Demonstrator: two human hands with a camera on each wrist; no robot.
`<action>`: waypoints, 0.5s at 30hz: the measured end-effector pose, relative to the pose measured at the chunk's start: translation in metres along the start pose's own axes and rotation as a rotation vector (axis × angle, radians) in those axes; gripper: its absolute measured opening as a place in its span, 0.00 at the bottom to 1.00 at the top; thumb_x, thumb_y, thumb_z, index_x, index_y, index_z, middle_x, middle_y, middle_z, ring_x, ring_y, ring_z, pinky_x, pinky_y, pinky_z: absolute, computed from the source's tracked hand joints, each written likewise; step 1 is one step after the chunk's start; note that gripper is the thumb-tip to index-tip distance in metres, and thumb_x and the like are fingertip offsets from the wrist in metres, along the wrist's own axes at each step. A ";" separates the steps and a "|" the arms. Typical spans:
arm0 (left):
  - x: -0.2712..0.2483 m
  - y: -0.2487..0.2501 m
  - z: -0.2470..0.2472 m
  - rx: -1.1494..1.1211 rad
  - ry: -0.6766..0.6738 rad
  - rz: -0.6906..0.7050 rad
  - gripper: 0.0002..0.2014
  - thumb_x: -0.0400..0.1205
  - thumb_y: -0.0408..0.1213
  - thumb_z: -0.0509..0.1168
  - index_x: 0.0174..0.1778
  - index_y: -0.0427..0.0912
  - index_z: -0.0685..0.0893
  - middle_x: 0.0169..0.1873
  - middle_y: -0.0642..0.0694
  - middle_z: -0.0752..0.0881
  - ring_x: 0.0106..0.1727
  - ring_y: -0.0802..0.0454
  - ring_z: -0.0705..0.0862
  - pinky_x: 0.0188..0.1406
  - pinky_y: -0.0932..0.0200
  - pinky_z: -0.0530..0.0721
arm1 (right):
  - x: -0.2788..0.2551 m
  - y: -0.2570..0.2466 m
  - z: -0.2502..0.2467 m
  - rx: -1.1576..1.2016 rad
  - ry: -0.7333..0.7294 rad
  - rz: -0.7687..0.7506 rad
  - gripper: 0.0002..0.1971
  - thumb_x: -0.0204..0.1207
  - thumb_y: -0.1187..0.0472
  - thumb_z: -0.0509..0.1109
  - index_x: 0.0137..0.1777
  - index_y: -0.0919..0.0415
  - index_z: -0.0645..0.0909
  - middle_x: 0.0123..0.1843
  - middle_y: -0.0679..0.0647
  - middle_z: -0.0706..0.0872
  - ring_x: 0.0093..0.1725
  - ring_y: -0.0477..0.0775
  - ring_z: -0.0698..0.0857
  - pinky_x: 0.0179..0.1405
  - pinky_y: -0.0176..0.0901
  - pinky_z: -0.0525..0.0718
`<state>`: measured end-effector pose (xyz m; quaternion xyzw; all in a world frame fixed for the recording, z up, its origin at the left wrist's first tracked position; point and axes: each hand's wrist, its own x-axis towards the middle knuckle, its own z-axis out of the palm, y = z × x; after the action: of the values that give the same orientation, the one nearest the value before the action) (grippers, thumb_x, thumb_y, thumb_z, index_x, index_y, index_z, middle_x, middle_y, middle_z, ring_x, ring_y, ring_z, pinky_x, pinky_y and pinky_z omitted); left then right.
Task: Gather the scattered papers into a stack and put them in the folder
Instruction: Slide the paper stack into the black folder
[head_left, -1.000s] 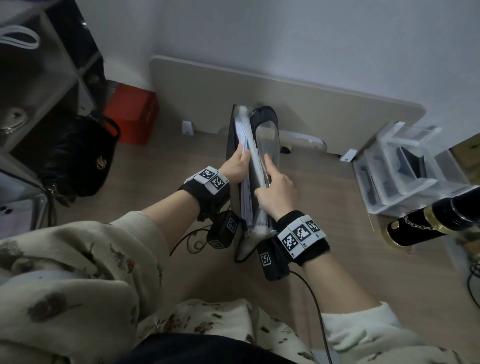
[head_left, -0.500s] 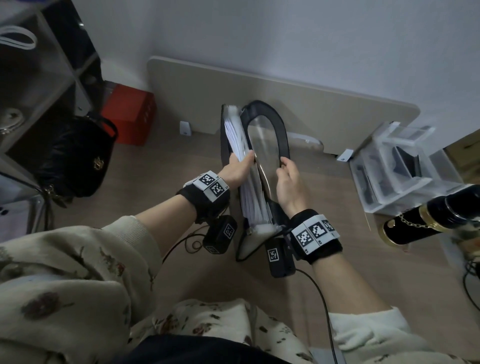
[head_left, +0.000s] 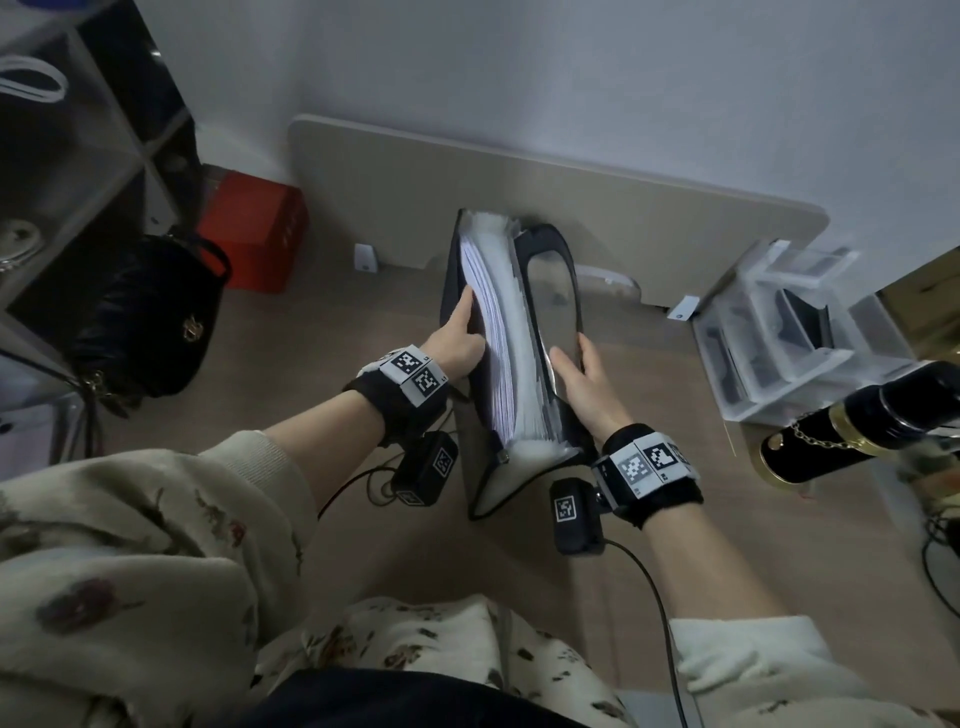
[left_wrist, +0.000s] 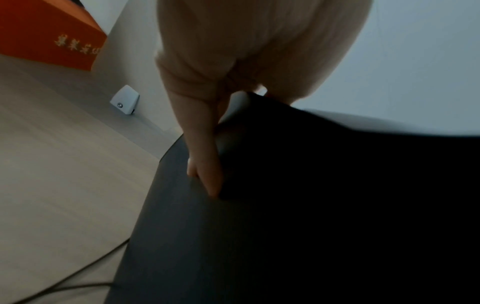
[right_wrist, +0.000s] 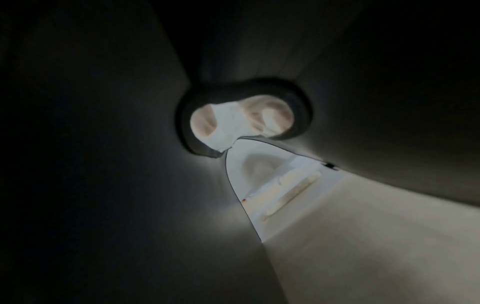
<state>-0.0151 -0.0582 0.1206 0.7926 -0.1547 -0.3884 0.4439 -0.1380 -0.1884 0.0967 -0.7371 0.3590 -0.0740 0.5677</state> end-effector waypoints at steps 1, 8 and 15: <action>0.000 -0.001 0.000 0.032 -0.007 -0.011 0.40 0.77 0.35 0.53 0.76 0.76 0.41 0.61 0.41 0.82 0.47 0.37 0.88 0.36 0.40 0.90 | -0.001 0.001 0.000 0.005 0.000 0.000 0.34 0.82 0.46 0.61 0.84 0.53 0.52 0.84 0.50 0.59 0.81 0.50 0.61 0.80 0.48 0.60; 0.005 -0.006 -0.016 0.245 0.163 0.020 0.43 0.77 0.30 0.54 0.81 0.66 0.41 0.65 0.38 0.80 0.51 0.41 0.84 0.45 0.48 0.85 | 0.004 0.004 -0.002 0.005 -0.026 -0.056 0.27 0.85 0.45 0.54 0.82 0.51 0.60 0.82 0.46 0.64 0.80 0.45 0.62 0.73 0.36 0.59; 0.012 -0.012 -0.046 0.340 0.279 0.006 0.42 0.77 0.29 0.52 0.81 0.69 0.46 0.70 0.38 0.77 0.53 0.40 0.82 0.52 0.50 0.81 | 0.023 0.046 -0.018 -0.165 0.195 0.307 0.42 0.68 0.28 0.56 0.81 0.46 0.58 0.83 0.54 0.61 0.80 0.63 0.62 0.78 0.63 0.60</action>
<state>0.0259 -0.0318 0.1191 0.9017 -0.1575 -0.2420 0.3219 -0.1512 -0.2215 0.0552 -0.7072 0.5253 -0.0281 0.4723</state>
